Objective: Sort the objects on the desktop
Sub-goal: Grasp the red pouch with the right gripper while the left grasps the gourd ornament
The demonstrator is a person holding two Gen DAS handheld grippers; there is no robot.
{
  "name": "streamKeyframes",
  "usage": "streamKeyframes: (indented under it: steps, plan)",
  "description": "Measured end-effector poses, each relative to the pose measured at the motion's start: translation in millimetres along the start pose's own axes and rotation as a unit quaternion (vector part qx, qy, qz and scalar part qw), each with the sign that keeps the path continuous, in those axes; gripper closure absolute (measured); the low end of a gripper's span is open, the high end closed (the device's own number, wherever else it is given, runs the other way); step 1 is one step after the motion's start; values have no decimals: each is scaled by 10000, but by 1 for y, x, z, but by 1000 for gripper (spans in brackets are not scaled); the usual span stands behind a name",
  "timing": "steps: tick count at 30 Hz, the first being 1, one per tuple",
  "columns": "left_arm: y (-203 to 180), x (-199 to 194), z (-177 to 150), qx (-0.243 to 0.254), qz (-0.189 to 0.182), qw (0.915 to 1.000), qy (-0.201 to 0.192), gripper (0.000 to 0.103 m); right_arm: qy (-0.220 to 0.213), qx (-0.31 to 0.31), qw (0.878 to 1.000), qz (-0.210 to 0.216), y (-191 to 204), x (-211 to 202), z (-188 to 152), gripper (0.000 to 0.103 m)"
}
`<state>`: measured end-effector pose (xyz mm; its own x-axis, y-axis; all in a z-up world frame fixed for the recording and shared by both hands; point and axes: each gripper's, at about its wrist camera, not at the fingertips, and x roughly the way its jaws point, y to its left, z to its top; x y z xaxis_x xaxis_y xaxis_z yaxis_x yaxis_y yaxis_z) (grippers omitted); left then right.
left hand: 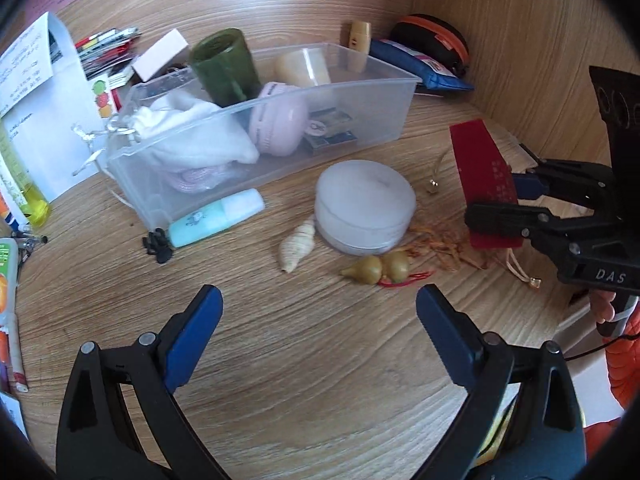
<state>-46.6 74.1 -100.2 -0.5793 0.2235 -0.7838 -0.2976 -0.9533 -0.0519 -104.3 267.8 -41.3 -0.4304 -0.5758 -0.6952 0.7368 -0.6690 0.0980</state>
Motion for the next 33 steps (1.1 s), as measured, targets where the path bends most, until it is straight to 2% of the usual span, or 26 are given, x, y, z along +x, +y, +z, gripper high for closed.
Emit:
streamKeyframes:
  steps: [4,7,11,19,22,23,33]
  plan:
    - [-14,7,3,54,-392,9992,41,5,-13,154,9999,-47,-12,-5,-5,70]
    - [-20,7,7,100,-402,9991,-24,20,2,253,9997,-32,-21,-7,-10,70]
    - [-21,17,12,23,-529,9984,171,37,-32,304,9995,-29,-25,-9,-13,70]
    - [-29,24,14,169,-274,9994,158,42,-175,408,9990,26,-31,-13,-7,70]
    - [-35,25,13,434,-65,9989,153,53,-203,411,9989,36,-31,-14,-6,70]
    - [-35,24,12,468,-82,9988,134,60,-206,405,9990,33,-30,-13,-5,70]
    - [-22,9,9,273,-158,9994,-137,61,-173,469,9987,118,-29,-9,-1,70]
